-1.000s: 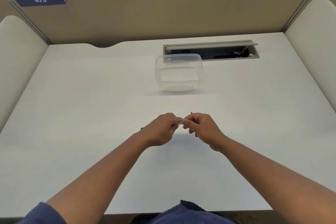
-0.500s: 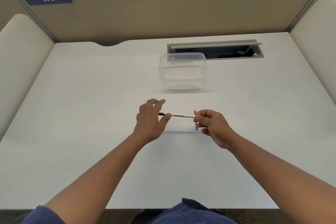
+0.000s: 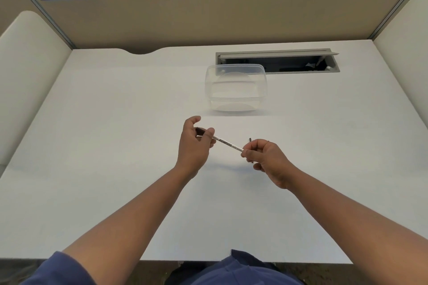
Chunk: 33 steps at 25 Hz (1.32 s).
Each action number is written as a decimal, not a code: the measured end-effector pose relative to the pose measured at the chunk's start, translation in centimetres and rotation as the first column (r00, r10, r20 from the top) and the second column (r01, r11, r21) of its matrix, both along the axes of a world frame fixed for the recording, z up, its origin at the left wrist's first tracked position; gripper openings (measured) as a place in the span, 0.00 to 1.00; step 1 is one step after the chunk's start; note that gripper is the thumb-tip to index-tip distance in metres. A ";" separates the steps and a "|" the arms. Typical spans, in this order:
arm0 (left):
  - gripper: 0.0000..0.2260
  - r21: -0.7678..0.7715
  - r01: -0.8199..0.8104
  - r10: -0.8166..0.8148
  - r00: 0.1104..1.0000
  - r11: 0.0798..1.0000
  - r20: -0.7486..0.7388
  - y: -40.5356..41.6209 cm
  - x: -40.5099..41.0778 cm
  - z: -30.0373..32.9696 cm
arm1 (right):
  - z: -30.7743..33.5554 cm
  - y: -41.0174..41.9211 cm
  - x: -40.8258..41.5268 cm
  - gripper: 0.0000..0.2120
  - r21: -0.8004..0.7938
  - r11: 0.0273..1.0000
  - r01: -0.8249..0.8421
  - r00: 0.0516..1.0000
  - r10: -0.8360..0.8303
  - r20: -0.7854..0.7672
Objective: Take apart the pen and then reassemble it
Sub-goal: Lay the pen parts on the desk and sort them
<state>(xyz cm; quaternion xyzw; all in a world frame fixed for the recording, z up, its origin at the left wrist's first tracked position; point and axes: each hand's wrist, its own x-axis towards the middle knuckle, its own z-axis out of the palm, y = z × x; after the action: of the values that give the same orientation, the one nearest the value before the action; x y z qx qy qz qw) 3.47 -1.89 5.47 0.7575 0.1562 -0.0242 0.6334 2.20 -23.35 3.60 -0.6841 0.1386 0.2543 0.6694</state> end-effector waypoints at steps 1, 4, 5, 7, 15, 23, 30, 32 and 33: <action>0.19 0.036 0.024 -0.025 0.999 0.999 0.026 -0.1 0.2 0.3 | 0.1 0.1 0.0 0.02 -0.044 0.998 -0.054 0.998 0.056 0.031; 0.18 0.168 0.147 -0.160 0.985 0.975 0.070 -0.7 0.6 1.0 | 0.6 1.0 0.3 0.03 -0.135 0.981 -0.141 0.981 0.156 0.114; 0.18 0.216 0.184 -0.205 0.975 0.959 0.080 -0.9 0.6 1.2 | 0.8 1.5 0.3 0.04 -0.157 0.978 -0.136 0.976 0.160 0.148; 0.18 0.276 0.225 -0.261 0.960 0.935 0.100 -1.5 0.7 1.6 | 1.0 2.3 0.4 0.05 -0.190 0.976 -0.104 0.964 0.146 0.224; 0.16 0.309 0.424 -0.431 0.901 0.851 -0.049 -0.6 1.5 -1.0 | -0.1 2.2 0.8 0.05 -0.227 0.974 0.022 0.952 0.049 0.301; 0.42 0.704 0.625 -0.494 0.754 0.336 -0.434 3.5 1.3 -7.9 | -1.9 0.8 1.0 0.06 -0.235 0.964 0.123 0.954 -0.049 0.297; 0.31 0.843 0.418 -0.433 0.865 0.339 -0.254 3.1 0.9 -11.5 | -2.9 0.9 1.5 0.06 -0.314 0.940 0.131 0.939 -0.016 0.343; 0.29 0.858 0.391 -0.429 0.873 0.332 -0.231 3.1 0.8 -11.9 | -2.8 1.0 1.6 0.05 -0.357 0.923 0.141 0.916 0.015 0.400; 0.29 0.859 0.388 -0.431 0.873 0.333 -0.227 3.2 0.9 -11.9 | -2.7 1.1 1.7 0.05 -0.378 0.915 0.142 0.899 0.040 0.436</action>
<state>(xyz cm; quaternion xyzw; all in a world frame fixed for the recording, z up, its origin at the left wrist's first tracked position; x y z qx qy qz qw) 4.34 1.26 -6.48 0.9874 -0.0632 -0.0816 0.1202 3.88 -22.28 0.87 -0.8417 0.0531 0.0434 0.5356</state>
